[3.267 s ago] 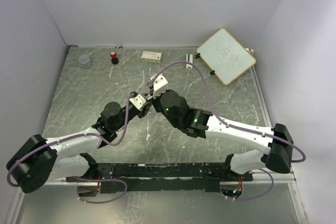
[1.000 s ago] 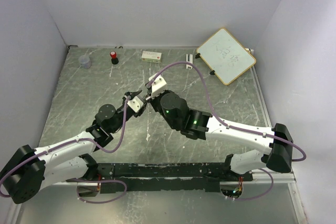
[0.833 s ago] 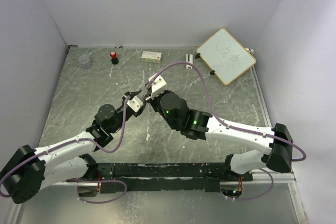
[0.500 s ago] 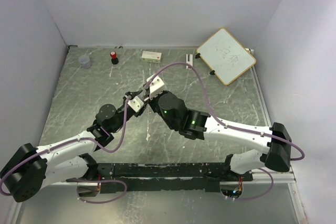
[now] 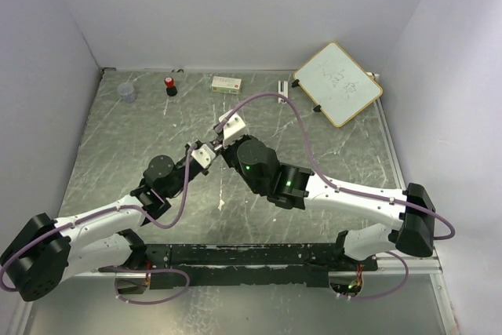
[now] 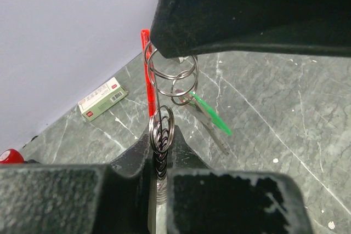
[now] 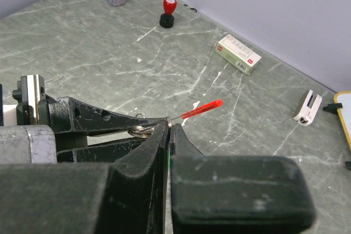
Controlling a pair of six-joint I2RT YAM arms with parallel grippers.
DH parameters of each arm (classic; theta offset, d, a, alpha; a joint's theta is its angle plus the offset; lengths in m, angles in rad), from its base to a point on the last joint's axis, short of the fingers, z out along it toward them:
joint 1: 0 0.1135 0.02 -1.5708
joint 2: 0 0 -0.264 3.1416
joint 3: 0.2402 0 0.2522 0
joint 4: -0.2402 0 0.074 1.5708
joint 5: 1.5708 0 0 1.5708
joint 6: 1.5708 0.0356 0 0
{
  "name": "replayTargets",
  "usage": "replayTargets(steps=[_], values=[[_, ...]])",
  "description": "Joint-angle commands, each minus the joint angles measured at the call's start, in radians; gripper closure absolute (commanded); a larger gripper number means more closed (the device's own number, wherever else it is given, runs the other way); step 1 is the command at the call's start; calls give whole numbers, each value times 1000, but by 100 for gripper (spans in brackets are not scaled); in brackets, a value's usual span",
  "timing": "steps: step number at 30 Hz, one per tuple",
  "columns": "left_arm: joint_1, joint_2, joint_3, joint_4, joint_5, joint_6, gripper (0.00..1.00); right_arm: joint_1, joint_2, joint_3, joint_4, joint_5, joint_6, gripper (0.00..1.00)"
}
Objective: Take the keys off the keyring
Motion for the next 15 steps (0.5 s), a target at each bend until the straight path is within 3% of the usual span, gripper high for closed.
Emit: replayTargets(steps=[1, 3, 6, 10, 12, 15], values=[[3, -42, 53, -40, -21, 29, 93, 7, -7, -4, 85, 59, -44, 100], [3, -55, 79, -100, -50, 46, 93, 6, -14, -14, 120, 88, -68, 100], [3, -66, 135, -216, -107, 77, 93, 6, -39, -67, 224, 124, -111, 89], [-5, -68, 206, -339, -191, 122, 93, -1, -108, -200, 429, 137, -172, 67], [-17, -67, 241, -380, -226, 141, 93, -15, -125, -231, 470, 140, -170, 61], [-45, -56, 296, -460, -270, 172, 93, -28, -155, -283, 531, 131, -172, 42]])
